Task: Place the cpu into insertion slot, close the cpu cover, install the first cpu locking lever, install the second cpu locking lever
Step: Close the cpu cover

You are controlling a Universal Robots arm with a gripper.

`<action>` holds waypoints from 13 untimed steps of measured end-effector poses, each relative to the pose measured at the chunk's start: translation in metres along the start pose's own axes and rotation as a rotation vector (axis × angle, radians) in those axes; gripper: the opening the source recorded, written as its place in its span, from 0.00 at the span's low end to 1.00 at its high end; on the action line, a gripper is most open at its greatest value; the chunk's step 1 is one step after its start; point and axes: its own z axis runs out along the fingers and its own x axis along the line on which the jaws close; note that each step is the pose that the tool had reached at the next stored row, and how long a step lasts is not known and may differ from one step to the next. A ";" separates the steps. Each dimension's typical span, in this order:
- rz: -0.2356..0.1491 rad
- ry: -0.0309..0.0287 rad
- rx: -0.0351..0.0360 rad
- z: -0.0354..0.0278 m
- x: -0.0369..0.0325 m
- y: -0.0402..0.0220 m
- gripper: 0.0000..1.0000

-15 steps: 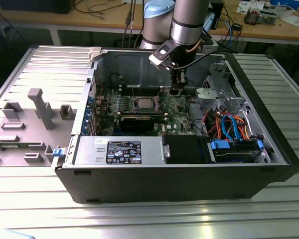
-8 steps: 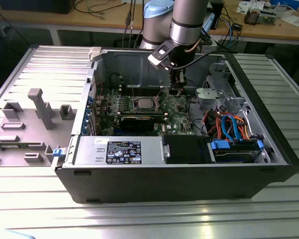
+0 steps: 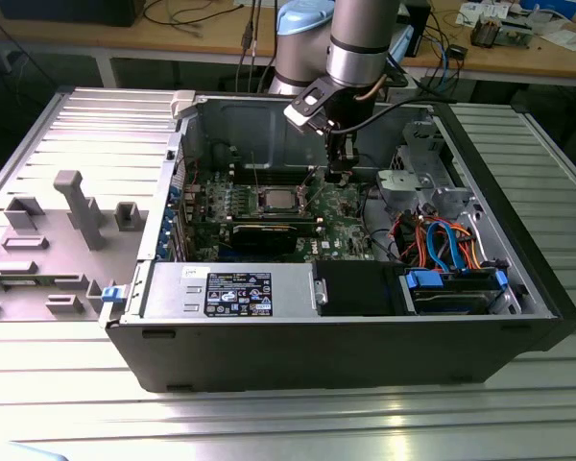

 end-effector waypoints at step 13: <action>0.000 -0.0001 0.0001 0.0000 0.0004 -0.0099 0.11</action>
